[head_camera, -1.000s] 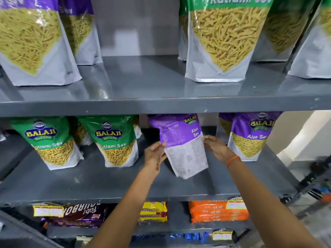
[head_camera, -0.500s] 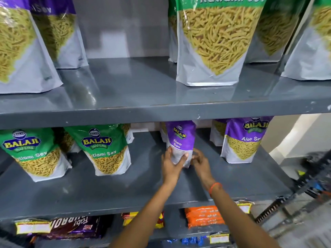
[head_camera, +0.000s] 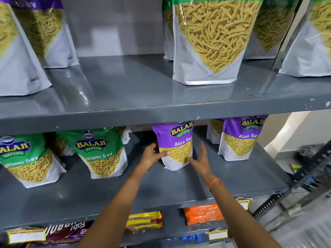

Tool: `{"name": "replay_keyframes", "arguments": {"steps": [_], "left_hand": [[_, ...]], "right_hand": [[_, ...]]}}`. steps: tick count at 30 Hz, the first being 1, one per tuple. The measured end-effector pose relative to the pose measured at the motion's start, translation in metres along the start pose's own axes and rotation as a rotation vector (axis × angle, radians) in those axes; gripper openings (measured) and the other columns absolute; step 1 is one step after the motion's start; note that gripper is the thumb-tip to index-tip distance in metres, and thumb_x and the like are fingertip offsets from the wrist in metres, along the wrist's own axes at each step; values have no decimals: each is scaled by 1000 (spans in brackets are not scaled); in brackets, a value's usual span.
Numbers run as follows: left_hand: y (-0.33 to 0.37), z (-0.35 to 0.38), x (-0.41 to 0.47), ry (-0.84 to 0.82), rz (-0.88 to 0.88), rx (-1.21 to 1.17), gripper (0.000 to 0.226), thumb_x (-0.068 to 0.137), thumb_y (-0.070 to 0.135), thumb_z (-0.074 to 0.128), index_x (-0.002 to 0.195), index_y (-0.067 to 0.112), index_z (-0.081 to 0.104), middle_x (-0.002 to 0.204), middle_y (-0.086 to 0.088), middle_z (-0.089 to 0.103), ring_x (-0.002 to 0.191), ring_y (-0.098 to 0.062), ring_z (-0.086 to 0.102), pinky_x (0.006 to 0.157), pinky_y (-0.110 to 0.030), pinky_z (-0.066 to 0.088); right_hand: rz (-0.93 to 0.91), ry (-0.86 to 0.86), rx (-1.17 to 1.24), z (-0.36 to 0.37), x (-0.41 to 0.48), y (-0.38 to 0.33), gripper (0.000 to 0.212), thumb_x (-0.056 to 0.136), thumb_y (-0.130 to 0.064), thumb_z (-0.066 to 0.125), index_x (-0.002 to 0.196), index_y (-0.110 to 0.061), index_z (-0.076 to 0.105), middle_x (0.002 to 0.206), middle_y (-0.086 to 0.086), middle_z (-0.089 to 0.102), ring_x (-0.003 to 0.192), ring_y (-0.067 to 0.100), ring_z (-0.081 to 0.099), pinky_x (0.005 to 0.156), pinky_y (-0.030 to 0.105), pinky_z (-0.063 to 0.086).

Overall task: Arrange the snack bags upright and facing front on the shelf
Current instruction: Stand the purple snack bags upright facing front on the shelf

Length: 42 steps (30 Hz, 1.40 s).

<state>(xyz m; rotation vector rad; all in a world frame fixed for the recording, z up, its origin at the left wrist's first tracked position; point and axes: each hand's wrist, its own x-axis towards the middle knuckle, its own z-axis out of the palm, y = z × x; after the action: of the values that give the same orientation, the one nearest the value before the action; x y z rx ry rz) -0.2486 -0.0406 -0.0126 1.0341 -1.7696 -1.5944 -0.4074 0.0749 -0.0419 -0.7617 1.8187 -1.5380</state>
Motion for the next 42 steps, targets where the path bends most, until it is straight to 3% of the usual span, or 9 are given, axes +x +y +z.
{"name": "replay_keyframes", "arguments": {"steps": [3, 6, 18, 23, 28, 32, 35, 38, 42], "left_hand": [[8, -14, -1, -110, -37, 36, 45, 71, -2, 74, 107, 16, 54, 115, -10, 64, 88, -6, 67, 74, -21, 55], [5, -11, -8, -151, -33, 37, 62, 69, -10, 73, 123, 2, 46, 125, -20, 60, 106, -26, 60, 93, -40, 50], [-3, -5, -14, -95, 52, -26, 72, 74, -3, 72, 135, 5, 35, 136, -18, 52, 124, -31, 52, 105, -44, 44], [-1, 29, -47, 344, 337, 481, 93, 81, 57, 43, 146, 12, -6, 157, -5, -8, 144, -11, -7, 118, -30, 2], [9, 97, -65, 296, 645, 487, 62, 97, 37, 31, 145, 25, -6, 154, 11, -7, 144, 3, -5, 118, -21, 11], [11, 169, -49, 116, 582, 367, 66, 93, 31, 47, 147, 9, 15, 154, 5, 11, 142, 3, 11, 111, -2, 6], [13, 214, -12, 34, 375, 294, 83, 86, 25, 62, 147, 5, 9, 157, -6, 12, 142, -15, 22, 102, -2, 11], [19, 236, 36, -47, 149, 216, 93, 76, 12, 73, 146, 0, 11, 154, -18, 23, 139, -28, 32, 104, -17, 25], [10, 248, 54, -187, 38, 73, 57, 77, -3, 70, 128, -4, 45, 133, -27, 53, 120, -32, 54, 104, -41, 42]], "right_hand": [[-28, -167, -2, 0, -2, -1, 85, 76, 7, 68, 142, -18, 20, 151, 11, 32, 131, 22, 40, 107, 38, 39], [-33, -91, -6, 9, -10, 9, 83, 72, 2, 74, 138, -16, 27, 143, 13, 40, 129, 25, 43, 108, 46, 41], [-40, -48, -30, 20, -16, 6, 80, 79, -4, 69, 142, -16, 22, 148, 11, 35, 137, 26, 35, 113, 43, 35], [-495, 382, -365, 13, -32, -9, 68, 84, -12, 54, 144, -10, 22, 155, 12, 24, 144, 22, 19, 117, 32, 18], [-739, 421, -528, -29, -28, -19, 64, 82, -9, 50, 142, -11, 28, 154, 7, 22, 145, 19, 15, 121, 26, 11], [-557, 533, -416, -98, -20, 2, 72, 76, -23, 52, 141, -7, 25, 150, 22, 25, 141, 31, 22, 117, 40, 21], [-270, 521, -255, -156, 2, 9, 94, 70, -36, 59, 140, 10, 18, 149, 31, 23, 141, 38, 22, 117, 44, 19], [-70, 263, -41, -198, 27, 5, 83, 81, 3, 65, 143, 7, 9, 154, 23, 18, 143, 35, 22, 116, 38, 23], [-63, -30, -104, -223, 45, 6, 64, 80, 15, 60, 136, 3, 32, 141, 28, 43, 131, 40, 42, 112, 54, 32]]}}
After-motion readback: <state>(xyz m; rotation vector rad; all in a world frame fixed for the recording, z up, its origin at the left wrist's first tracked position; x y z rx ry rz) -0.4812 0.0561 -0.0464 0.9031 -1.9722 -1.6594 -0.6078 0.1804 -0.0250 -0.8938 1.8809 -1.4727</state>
